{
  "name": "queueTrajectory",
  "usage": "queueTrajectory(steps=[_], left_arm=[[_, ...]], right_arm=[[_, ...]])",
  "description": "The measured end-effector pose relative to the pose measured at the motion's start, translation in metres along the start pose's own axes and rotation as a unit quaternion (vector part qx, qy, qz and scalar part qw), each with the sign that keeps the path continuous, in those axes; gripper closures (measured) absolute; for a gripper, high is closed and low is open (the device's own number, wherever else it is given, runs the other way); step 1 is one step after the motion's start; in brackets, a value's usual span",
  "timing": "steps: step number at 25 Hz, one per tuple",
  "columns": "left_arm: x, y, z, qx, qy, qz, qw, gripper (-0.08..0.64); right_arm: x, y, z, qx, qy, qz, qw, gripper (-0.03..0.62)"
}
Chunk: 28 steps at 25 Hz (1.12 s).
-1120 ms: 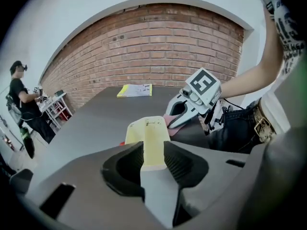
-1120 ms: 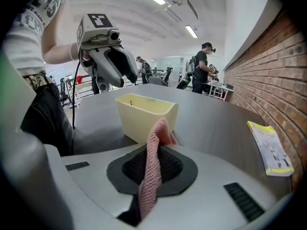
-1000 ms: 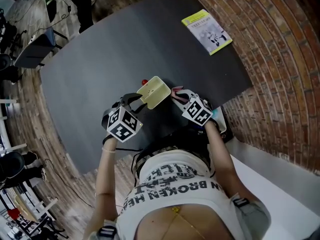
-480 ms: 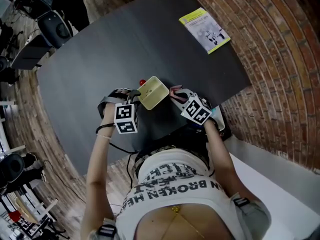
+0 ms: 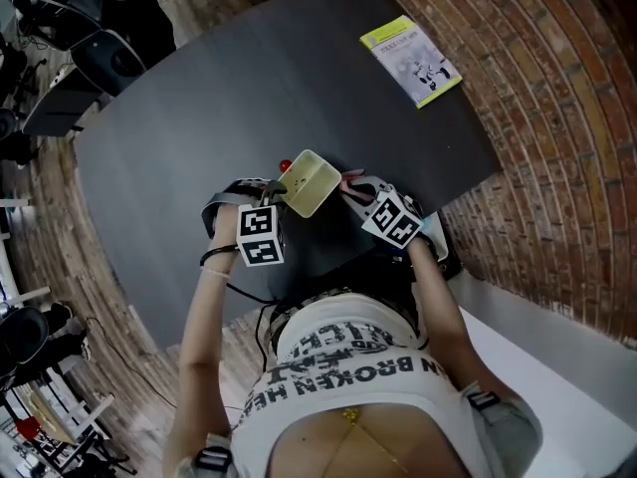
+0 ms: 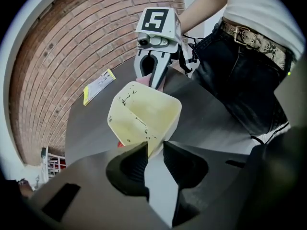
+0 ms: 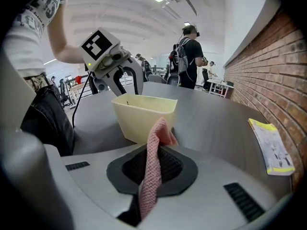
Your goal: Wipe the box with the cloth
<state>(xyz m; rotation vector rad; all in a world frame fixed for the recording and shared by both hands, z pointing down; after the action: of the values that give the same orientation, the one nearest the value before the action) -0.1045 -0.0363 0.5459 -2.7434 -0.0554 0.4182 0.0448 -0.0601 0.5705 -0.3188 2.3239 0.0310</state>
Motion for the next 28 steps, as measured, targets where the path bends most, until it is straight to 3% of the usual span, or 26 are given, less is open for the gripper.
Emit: queueTrajectory(steps=[11,17,23,28], left_arm=[[0.029,-0.015,-0.005,-0.019,0.004,0.066,0.9976,0.512],[0.043,-0.019,-0.011,-0.037,-0.008,0.116,0.9925,0.537],[0.043,-0.019,-0.01,-0.046,-0.022,0.118,0.9917,0.537],[0.042,-0.018,-0.011,-0.047,-0.016,0.114,0.9922,0.538]], right_arm=[[-0.011,-0.023,0.006,-0.027,-0.01,-0.033,0.999,0.575],[-0.002,-0.041,0.01,-0.039,-0.045,-0.042,0.997,0.575],[0.012,-0.054,0.003,-0.008,-0.059,-0.001,0.998,0.575],[0.017,-0.061,-0.008,0.017,-0.031,0.05,0.998,0.575]])
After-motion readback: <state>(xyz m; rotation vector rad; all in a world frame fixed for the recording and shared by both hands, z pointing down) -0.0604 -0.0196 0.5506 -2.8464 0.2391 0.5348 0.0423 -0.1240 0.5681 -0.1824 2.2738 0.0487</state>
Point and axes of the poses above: the fingertips, and each gripper's own axes: z backward along the fingers, y to its left, x out of its top, the point moved 5 cm from there along z, backward along the fingers, and after that the axes turned 7 degrees about x, right-handed, at the moved point
